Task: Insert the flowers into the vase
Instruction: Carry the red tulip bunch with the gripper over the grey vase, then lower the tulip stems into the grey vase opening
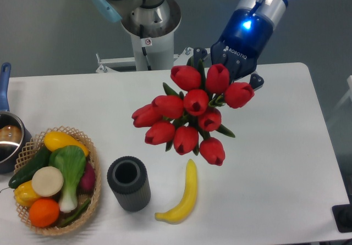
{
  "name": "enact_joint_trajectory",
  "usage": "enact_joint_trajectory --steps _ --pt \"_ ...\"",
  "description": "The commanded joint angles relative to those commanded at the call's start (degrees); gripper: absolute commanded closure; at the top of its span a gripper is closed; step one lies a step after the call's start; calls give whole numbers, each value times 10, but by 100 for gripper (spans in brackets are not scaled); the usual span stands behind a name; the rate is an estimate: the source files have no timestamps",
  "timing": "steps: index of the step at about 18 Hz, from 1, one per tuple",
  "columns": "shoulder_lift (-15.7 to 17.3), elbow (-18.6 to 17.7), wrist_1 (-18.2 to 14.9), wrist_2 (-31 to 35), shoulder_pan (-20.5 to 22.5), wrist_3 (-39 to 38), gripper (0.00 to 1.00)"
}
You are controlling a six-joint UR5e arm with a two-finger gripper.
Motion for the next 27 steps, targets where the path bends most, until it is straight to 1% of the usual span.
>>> enact_joint_trajectory --steps 4,7,8,10,12,16,19,22,23,25,27 --pt "-14 0 12 0 -28 0 75" --pt "-34 1 48 -9 -58 0 75" --pt "-41 1 61 -24 -63 2 74" --pt "-61 1 76 -75 -71 4 74" --pt "-69 -1 77 -117 -77 8 74" --pt "-103 -3 77 -181 -91 43 75" --pt "-127 -16 77 -228 -100 98 75" --pt "-155 -18 77 -246 -112 162 75" --pt "-162 -18 77 -263 -113 169 75" --pt "-163 -25 77 -303 -113 171 75" --pt "-167 -27 77 -306 -113 176 75"
